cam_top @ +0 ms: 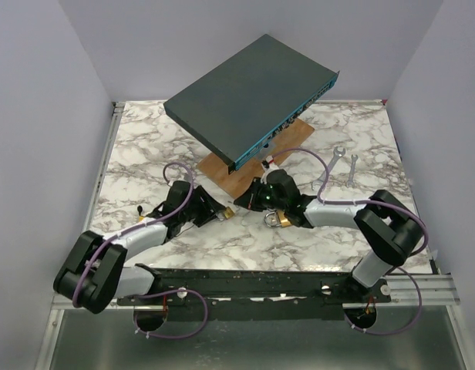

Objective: Lock with the key
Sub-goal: Place the lock at the center of the board, then place the key in the lock.

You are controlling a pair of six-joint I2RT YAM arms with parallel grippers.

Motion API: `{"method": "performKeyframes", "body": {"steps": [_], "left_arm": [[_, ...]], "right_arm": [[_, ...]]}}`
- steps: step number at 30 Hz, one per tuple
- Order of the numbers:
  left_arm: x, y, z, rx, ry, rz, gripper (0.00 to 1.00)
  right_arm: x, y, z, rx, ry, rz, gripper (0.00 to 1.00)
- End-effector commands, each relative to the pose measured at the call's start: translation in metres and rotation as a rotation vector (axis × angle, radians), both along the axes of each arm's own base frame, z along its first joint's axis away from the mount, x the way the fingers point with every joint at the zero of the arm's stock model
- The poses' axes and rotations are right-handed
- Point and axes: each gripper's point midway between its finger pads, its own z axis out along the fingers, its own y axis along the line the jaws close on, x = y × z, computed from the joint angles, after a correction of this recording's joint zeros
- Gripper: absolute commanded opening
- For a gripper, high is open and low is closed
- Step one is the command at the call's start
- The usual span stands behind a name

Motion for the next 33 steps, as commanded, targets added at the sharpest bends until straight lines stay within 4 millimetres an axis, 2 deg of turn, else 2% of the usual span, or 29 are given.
{"method": "performKeyframes", "body": {"steps": [1, 7, 12, 19, 28, 33], "left_arm": [[-0.001, 0.030, 0.001, 0.140, 0.034, 0.097, 0.54], [-0.005, 0.054, 0.014, 0.216, 0.027, 0.192, 0.58], [-0.006, 0.062, 0.027, 0.227, 0.007, 0.220, 0.58], [-0.007, 0.059, 0.035, 0.203, -0.010, 0.208, 0.58], [-0.008, 0.059, 0.041, 0.198, -0.030, 0.200, 0.58], [-0.008, 0.059, 0.044, 0.194, -0.035, 0.195, 0.58]], "right_arm": [[-0.001, 0.007, -0.008, -0.014, 0.009, 0.034, 0.01], [-0.014, 0.030, -0.018, -0.070, -0.007, 0.075, 0.01], [-0.018, 0.038, -0.030, -0.163, -0.014, 0.065, 0.01], [-0.010, 0.039, -0.044, -0.224, -0.009, 0.019, 0.01], [-0.005, 0.051, -0.044, -0.220, -0.017, 0.037, 0.01], [-0.006, 0.048, -0.044, -0.239, -0.025, 0.023, 0.09]]}}
